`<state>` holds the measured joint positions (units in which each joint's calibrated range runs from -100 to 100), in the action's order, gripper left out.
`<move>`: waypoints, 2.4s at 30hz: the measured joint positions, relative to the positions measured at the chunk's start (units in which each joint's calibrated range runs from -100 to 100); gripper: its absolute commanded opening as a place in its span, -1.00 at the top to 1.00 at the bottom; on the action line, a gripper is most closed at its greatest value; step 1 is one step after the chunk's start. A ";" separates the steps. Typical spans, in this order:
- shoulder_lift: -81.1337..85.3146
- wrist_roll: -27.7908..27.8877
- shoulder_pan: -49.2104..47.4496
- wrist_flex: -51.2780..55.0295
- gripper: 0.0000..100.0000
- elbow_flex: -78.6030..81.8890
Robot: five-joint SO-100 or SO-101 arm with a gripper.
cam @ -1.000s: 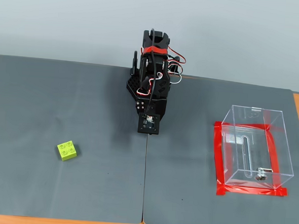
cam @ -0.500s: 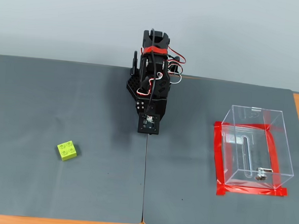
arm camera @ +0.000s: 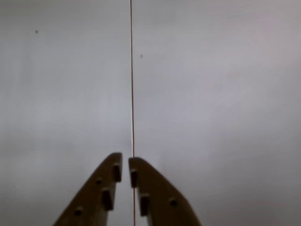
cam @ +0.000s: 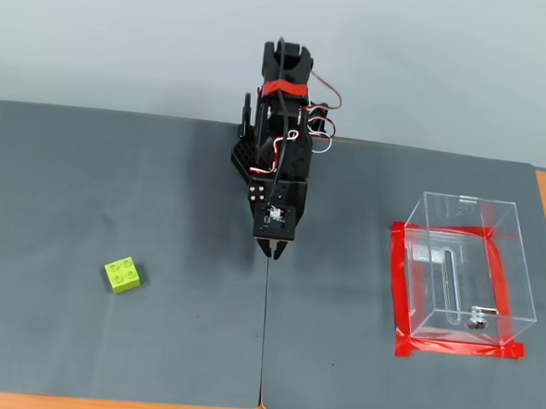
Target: Pick the green lego block and place it into the transparent box
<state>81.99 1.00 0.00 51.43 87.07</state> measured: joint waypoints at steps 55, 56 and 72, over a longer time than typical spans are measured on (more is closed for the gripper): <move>-69.07 -9.87 35.96 -1.73 0.74 -53.88; -69.50 -9.82 35.89 -1.91 0.71 -53.97; -74.94 -9.77 31.76 -5.81 0.39 -54.15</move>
<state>7.05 -8.77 31.76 45.62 32.91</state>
